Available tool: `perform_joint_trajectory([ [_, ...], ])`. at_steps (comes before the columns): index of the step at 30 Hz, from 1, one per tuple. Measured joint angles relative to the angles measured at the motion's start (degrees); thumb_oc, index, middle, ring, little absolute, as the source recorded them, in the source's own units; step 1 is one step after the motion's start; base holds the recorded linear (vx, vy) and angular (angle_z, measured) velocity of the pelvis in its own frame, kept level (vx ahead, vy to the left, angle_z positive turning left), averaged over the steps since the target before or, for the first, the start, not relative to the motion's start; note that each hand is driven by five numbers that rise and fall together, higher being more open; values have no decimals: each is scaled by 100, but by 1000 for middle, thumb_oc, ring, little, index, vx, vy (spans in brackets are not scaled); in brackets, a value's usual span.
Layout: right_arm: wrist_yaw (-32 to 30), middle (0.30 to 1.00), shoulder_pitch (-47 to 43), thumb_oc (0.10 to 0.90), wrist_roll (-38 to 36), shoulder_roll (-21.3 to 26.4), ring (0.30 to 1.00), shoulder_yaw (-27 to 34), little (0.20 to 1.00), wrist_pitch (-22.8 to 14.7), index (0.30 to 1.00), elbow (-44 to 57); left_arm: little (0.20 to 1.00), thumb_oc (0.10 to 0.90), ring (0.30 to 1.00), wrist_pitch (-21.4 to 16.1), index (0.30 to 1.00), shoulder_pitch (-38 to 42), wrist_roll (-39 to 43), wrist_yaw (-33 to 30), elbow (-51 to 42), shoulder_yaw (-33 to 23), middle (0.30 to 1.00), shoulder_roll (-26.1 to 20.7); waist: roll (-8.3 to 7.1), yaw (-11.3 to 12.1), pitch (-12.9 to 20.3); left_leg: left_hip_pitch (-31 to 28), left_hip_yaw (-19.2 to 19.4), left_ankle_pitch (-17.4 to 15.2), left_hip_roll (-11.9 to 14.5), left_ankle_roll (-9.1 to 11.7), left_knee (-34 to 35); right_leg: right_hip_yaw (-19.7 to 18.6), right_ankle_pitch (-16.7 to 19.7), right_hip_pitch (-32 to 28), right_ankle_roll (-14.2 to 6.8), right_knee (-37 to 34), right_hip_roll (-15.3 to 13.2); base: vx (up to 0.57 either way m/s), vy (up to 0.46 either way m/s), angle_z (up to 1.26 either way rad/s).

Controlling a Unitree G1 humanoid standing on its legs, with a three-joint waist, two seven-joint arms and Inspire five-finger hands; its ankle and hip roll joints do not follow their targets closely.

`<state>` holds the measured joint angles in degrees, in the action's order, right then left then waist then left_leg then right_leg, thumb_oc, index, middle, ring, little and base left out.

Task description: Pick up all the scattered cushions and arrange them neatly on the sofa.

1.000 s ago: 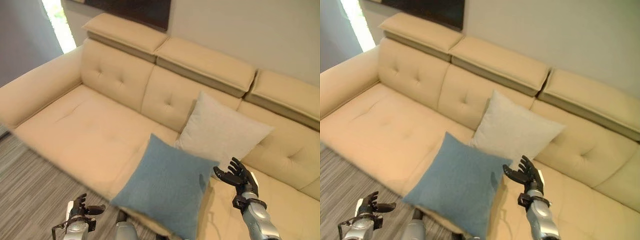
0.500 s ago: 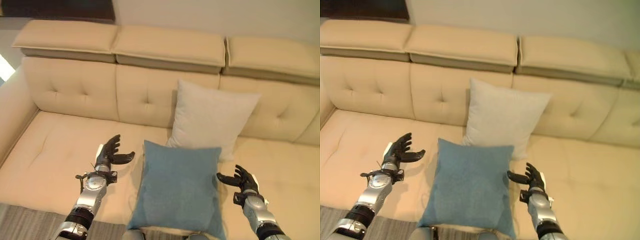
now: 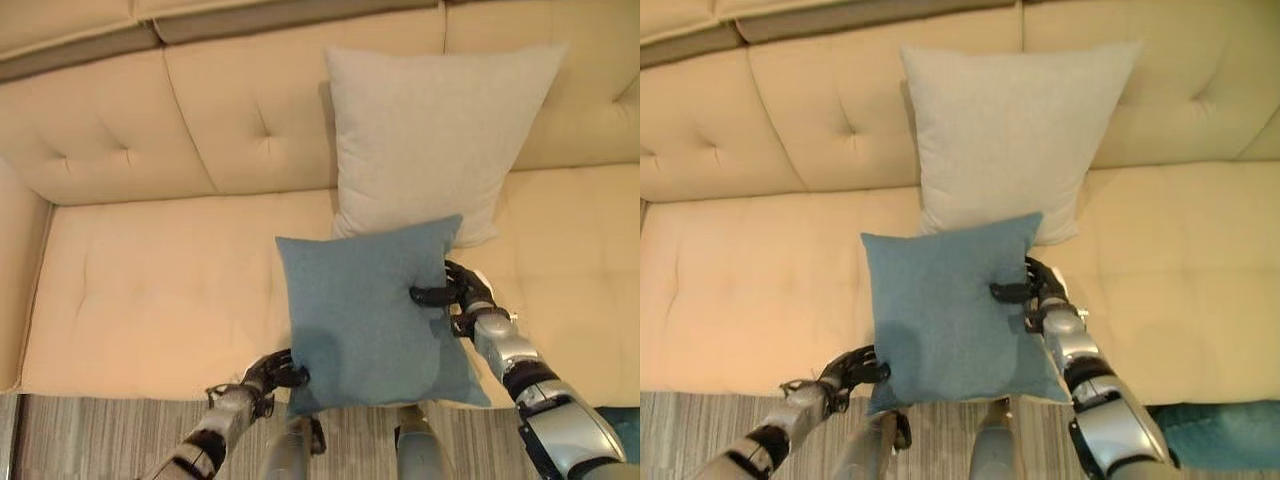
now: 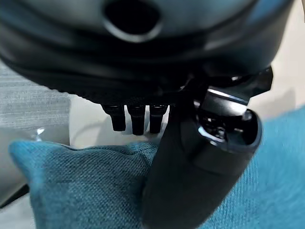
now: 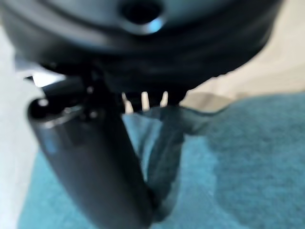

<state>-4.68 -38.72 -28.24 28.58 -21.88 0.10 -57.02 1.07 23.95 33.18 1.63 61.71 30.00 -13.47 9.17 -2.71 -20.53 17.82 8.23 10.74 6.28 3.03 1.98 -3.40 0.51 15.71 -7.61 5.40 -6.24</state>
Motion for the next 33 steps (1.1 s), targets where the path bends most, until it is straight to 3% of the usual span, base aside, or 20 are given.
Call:
perform_joint_trajectory([
  [5,13,900,-163,800,-476,-86,900,-525,900,-38,900,153,900,800,900,118,900,555,566,-184,761,34,900,50,-64,-203,-95,86,31,33,-1,6,41,-23,-7,145,-13,52,-5,-30,-42,-2],
  [6,11,564,-173,576,-532,-102,564,-583,564,-71,564,154,900,800,900,121,900,559,694,-251,761,74,900,37,-83,-216,-107,89,55,33,-4,5,45,-50,-2,162,-18,54,-7,-10,-13,-9],
  [7,12,300,-177,400,-635,-131,300,-631,300,-83,300,158,599,599,599,120,599,559,846,-254,761,86,599,26,-101,-215,-119,97,77,31,-6,4,46,-87,4,195,-19,60,-9,-13,-1,-14],
  [8,14,300,-182,400,-775,-176,300,-633,300,-102,300,163,599,599,599,115,599,554,931,-259,764,83,599,13,-123,-210,-133,95,118,29,-8,1,51,-142,13,219,-26,64,-9,-4,9,-19],
  [9,16,300,-186,400,-938,-244,300,-645,300,-127,300,171,300,400,300,108,300,553,1000,-260,771,84,300,-16,-145,-213,-146,93,162,23,-7,-6,50,-183,31,252,-31,63,-12,-3,1,-18],
  [13,28,300,-152,400,-1478,-327,300,-695,300,-182,300,356,300,400,300,46,300,545,1070,-388,798,81,300,-62,-223,-250,-195,87,285,17,-14,-15,49,-313,78,310,-60,62,-14,2,10,-19],
  [16,58,300,382,400,-1734,-364,300,-669,300,-369,300,1273,300,400,300,-35,300,326,1517,-403,470,123,300,-163,-397,-287,-296,-26,415,-6,-22,-45,41,-463,94,290,-70,86,-15,7,17,-18],
  [22,144,300,1464,400,-1808,-717,300,678,300,-547,300,2010,300,400,300,-131,300,-255,2081,-417,-668,88,300,-128,-831,-308,-459,-463,406,-120,-87,-138,-114,-455,-8,-164,-93,232,-120,81,99,3],
  [25,101,300,1901,400,-1789,-651,300,1081,300,-475,300,2231,300,400,300,-64,300,-464,2144,-426,-1151,127,300,-144,-843,-322,-457,-874,404,-250,-231,-200,-173,-434,-99,-636,-154,211,-299,112,201,11],
  [29,-66,300,2216,400,-1437,-507,300,1343,300,-457,300,2887,300,400,300,-33,300,-710,2302,-432,-2025,-115,300,-326,-776,-545,-302,-1179,395,-432,-468,-309,-222,-379,-142,-955,-240,275,-506,-109,144,9],
  [32,-79,300,2241,400,-1181,-468,300,1384,300,-463,300,3140,300,400,300,-6,300,-730,2301,-431,-2372,-399,300,-449,-699,-558,-208,-1208,188,-473,-438,-353,-369,-243,-192,-982,-291,695,-405,-88,75,31],
  [33,-78,300,2276,400,-1079,-490,300,1404,300,-450,300,3188,300,400,300,26,300,-749,2301,-430,-2432,-456,300,-482,-647,-530,-186,-1257,54,-458,-392,-328,-381,-295,-480,-1021,-516,1024,-266,-152,68,61],
])
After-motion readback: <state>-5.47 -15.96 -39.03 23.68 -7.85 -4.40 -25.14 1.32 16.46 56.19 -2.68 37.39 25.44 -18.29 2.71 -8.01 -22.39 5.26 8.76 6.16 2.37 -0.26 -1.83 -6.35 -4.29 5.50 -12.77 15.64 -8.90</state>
